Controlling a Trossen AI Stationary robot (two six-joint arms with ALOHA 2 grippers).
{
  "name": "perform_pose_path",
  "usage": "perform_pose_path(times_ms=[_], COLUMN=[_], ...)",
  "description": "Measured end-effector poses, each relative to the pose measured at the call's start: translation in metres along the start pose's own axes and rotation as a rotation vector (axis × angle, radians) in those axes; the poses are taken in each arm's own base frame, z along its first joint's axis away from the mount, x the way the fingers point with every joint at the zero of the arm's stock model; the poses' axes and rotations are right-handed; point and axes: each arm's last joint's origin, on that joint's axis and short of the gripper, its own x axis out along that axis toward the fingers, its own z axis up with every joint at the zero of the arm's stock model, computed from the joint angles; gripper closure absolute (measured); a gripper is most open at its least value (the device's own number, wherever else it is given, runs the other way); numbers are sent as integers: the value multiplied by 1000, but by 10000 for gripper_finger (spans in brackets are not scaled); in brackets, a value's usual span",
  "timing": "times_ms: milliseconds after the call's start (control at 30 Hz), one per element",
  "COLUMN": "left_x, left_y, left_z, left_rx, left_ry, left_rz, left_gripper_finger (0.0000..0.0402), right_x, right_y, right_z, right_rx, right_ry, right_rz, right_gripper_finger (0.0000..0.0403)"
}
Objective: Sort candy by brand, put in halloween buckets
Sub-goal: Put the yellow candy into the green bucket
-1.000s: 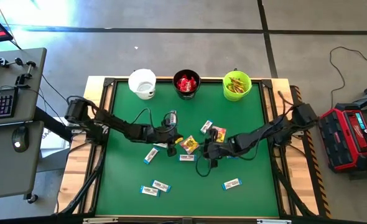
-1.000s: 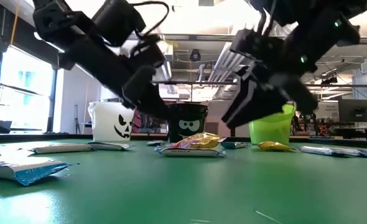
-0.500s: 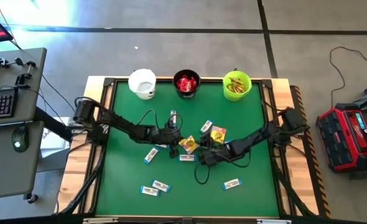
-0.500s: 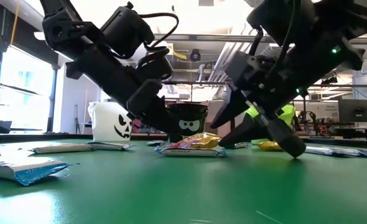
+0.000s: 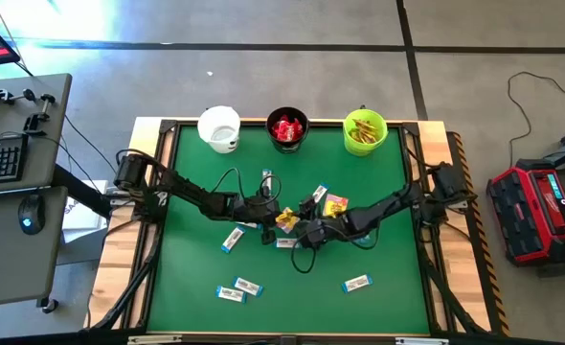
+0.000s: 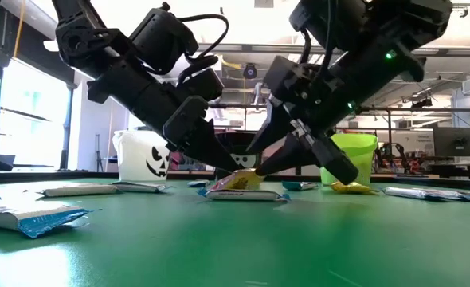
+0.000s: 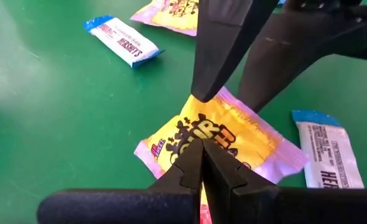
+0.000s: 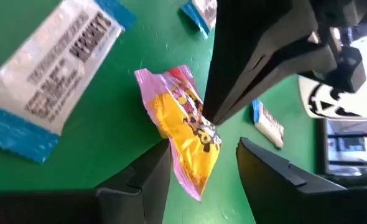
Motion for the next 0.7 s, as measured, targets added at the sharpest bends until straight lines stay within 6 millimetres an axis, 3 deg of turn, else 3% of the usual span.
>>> perform_pose_path(times_ms=[433, 567, 700], left_x=[0, -4, -20], left_y=[0, -5, -17], left_z=[-1, 1, 16], left_rx=[10, 34, 44], left_ry=[7, 5, -58], left_rz=[-19, -45, -84], left_gripper_finger=[401, 401, 401], right_x=[25, 26, 27], right_y=[1, -1, -3], right_z=[-2, 1, 2], right_rx=[-62, -54, -44], right_ry=[22, 23, 31], right_rz=[47, 48, 56], right_gripper_finger=[239, 288, 371])
